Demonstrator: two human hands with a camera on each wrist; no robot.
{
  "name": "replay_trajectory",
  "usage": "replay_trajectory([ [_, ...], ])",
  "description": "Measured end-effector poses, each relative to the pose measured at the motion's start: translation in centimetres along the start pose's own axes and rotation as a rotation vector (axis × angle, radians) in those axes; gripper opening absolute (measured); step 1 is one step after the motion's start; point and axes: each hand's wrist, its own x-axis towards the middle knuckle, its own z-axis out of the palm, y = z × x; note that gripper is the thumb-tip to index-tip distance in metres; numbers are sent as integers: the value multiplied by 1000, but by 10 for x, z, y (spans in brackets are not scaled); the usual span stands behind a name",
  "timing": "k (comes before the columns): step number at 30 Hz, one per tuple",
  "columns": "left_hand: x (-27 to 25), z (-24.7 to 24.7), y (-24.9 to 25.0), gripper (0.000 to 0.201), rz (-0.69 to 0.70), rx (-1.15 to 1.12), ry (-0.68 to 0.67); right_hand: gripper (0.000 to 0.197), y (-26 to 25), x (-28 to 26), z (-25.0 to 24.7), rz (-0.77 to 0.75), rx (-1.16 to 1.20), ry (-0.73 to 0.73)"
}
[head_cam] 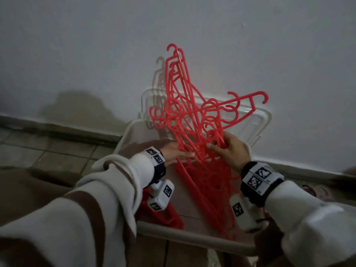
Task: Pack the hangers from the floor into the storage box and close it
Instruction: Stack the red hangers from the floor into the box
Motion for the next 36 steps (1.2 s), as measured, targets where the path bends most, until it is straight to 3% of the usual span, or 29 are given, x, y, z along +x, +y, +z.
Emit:
replay_trajectory([
  [3,7,-12,-4,19,-39,113,59,24,11,8,14,11,-51,-72],
  [6,46,-48,-47,94,-143,620,90,23,24,11,35,93,-269,-345],
  [8,45,-59,-55,106,-239,854,47,41,38,6,49,189,-448,-567],
  [10,7,-49,-28,94,-260,958,56,51,49,4,58,261,-510,-678],
  [12,-5,-50,-16,62,-234,1003,182,52,50,5,60,313,-499,-732],
  [15,-12,-56,-7,49,-206,1091,322,44,40,10,56,314,-626,-814],
  [19,-18,-63,3,32,-219,1172,264,45,35,23,50,252,-756,-884],
  [23,-31,-62,19,21,-181,1163,215,30,31,33,41,184,-816,-861],
  [27,-40,-50,27,23,-135,1153,182,46,27,38,34,200,-843,-874],
  [30,-38,-35,22,50,-59,1192,197,48,25,39,31,183,-852,-842],
  [33,-31,-20,17,79,55,1080,163,45,28,36,36,156,-837,-866],
  [34,-27,-17,16,80,75,1034,132,42,30,35,39,154,-847,-902],
  [36,-21,-10,17,62,91,1013,75,36,33,35,43,137,-856,-934],
])
